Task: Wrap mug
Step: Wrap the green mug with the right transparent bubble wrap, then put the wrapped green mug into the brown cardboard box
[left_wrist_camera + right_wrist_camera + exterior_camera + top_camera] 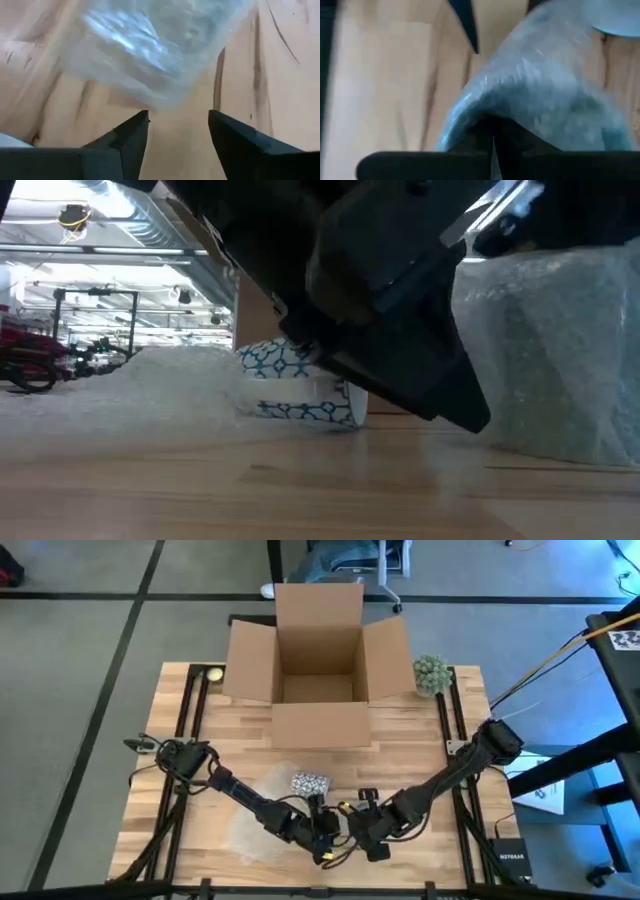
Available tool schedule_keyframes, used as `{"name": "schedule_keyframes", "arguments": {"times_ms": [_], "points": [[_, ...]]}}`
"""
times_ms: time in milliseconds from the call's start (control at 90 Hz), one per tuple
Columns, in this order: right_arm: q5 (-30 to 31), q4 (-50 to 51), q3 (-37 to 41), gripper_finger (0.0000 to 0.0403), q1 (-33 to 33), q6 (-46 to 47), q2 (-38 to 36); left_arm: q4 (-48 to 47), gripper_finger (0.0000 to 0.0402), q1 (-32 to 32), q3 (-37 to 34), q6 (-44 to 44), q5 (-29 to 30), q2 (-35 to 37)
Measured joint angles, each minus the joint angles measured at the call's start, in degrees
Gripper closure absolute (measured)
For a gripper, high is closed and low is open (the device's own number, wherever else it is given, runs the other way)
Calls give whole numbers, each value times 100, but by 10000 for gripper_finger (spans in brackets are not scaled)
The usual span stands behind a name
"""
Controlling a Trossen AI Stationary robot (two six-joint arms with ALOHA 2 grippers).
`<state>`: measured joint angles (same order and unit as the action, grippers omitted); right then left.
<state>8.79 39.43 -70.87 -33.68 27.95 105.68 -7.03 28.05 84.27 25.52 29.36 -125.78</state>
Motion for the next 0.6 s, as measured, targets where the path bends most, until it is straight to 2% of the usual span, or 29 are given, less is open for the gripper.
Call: {"name": "schedule_keyframes", "arguments": {"times_ms": [133, 389, 522, 600], "points": [[116, 172, -159, 402, -10, -1, -22, 1, 210, 2, 0, 2, 0, 0], [-156, 1382, -1085, 402, -130, -75, -470, 7, 210, 2, 0, 1, 0, 0], [-240, 1391, -1123, 399, -399, 144, -546, -2, 210, 2, 0, 2, -8, -2], [-234, 1505, -1114, 384, -525, 170, -562, 0, 210, 2, 0, 0, -57, -2]]}}
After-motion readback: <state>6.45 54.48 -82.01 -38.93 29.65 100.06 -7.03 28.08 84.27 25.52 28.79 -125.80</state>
